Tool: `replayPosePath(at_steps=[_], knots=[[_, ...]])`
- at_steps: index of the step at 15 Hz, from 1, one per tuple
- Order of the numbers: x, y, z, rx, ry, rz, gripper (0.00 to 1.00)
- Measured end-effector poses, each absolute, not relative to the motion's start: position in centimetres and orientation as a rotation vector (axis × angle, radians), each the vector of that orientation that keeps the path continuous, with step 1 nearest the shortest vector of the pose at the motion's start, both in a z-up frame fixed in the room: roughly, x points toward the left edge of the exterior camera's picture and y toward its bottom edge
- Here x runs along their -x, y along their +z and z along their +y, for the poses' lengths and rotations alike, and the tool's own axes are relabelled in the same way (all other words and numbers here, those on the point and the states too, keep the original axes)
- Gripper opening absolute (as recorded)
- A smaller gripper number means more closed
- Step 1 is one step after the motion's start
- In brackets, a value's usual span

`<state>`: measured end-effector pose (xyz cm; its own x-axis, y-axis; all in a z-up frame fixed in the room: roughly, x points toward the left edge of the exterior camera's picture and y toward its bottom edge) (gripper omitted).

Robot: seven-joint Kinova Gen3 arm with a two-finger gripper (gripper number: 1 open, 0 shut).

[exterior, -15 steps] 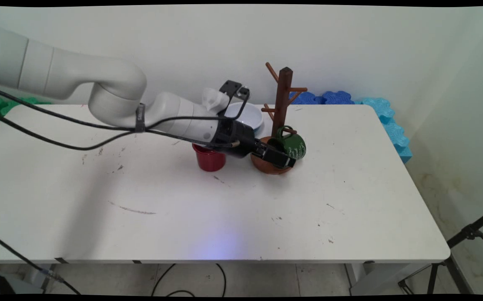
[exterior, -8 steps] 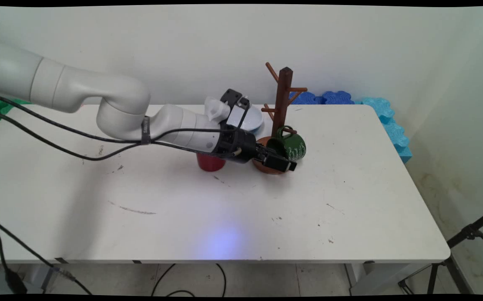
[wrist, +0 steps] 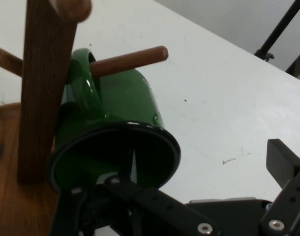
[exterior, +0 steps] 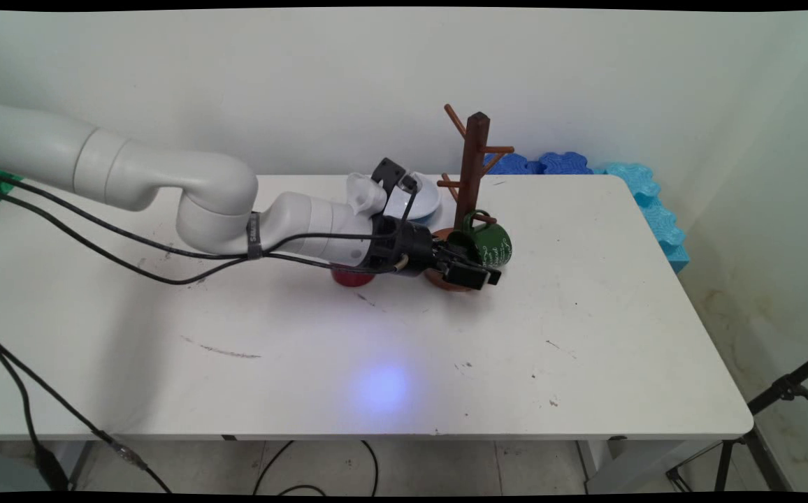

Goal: Pick up the green mug from the rack

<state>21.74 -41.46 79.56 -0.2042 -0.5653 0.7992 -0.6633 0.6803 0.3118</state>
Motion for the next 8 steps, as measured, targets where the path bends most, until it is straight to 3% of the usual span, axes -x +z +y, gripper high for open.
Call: replayPosePath(at_steps=[8], knots=[[-21.9, 77.5, -41.2, -0.905, 0.173, -1.849, 1.0]])
